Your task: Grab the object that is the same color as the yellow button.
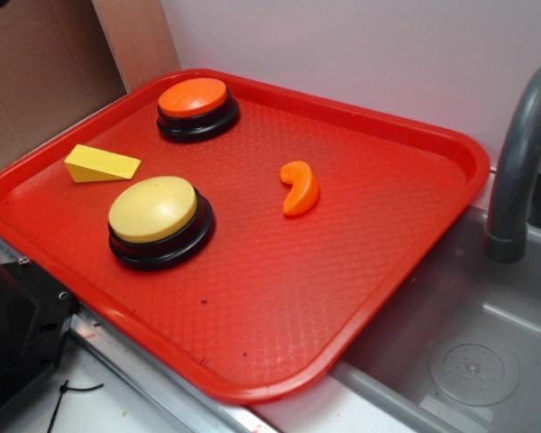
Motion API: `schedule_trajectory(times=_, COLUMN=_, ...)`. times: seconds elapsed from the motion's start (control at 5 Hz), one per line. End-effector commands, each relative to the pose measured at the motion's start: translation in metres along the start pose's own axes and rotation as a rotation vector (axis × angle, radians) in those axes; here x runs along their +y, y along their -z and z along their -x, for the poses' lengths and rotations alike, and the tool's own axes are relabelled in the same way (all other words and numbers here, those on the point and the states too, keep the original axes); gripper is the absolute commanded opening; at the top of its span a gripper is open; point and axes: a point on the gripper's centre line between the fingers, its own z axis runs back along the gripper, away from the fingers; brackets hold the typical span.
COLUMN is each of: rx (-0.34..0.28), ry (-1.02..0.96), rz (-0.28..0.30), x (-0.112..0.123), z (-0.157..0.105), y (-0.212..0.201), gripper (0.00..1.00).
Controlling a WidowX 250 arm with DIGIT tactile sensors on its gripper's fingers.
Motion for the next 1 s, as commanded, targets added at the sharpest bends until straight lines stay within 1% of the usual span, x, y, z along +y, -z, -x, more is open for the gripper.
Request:
schedule_trajectory(times=0.0, rx=0.000, ry=0.000, rz=0.000, x=0.000, z=0.000, y=0.000, gripper=1.00)
schedule_trajectory(times=0.2, rx=-0.012, ry=-0.130, rz=-0.010, x=0.010, z=-0.009, y=0.014, gripper=1.00)
schedule_trajectory(times=0.4, rx=-0.040, ry=-0.324, rz=-0.031, x=0.021, z=-0.017, y=0.030, gripper=1.00)
schedule_trajectory(times=0.6, rx=-0.080, ry=-0.528, rz=-0.072, x=0.033, z=-0.025, y=0.046, gripper=1.00)
schedule_trajectory(times=0.8, rx=-0.087, ry=-0.779, rz=-0.074, x=0.062, z=-0.044, y=0.082, gripper=1.00)
